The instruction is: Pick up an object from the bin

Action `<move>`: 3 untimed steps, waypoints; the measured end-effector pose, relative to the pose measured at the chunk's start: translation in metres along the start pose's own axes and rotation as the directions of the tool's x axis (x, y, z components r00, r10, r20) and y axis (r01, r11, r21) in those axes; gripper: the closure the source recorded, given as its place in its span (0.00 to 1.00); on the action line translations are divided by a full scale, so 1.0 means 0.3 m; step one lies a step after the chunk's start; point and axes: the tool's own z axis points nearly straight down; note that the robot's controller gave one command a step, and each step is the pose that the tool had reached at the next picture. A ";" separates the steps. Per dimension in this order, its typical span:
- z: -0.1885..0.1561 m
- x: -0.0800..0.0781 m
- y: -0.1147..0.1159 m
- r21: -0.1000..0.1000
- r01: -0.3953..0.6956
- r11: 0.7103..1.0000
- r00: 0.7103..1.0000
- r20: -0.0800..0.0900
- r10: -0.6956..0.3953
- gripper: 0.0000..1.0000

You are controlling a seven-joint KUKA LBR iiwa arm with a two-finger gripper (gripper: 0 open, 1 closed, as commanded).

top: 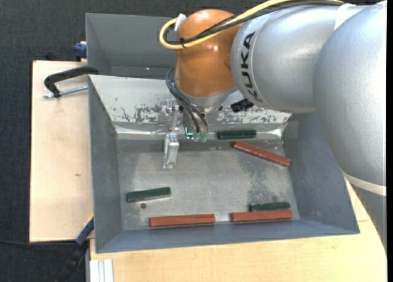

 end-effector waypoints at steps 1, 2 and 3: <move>0.190 0.113 0.064 -0.001 -0.012 1.000 1.000 0.005 0.012 0.00; 0.232 0.252 0.076 0.001 0.004 1.000 1.000 -0.001 -0.004 0.00; 0.223 0.279 0.054 0.001 0.016 1.000 1.000 -0.002 -0.016 0.00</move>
Offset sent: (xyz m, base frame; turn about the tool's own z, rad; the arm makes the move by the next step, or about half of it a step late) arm -0.0587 0.0317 -0.0750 0.0297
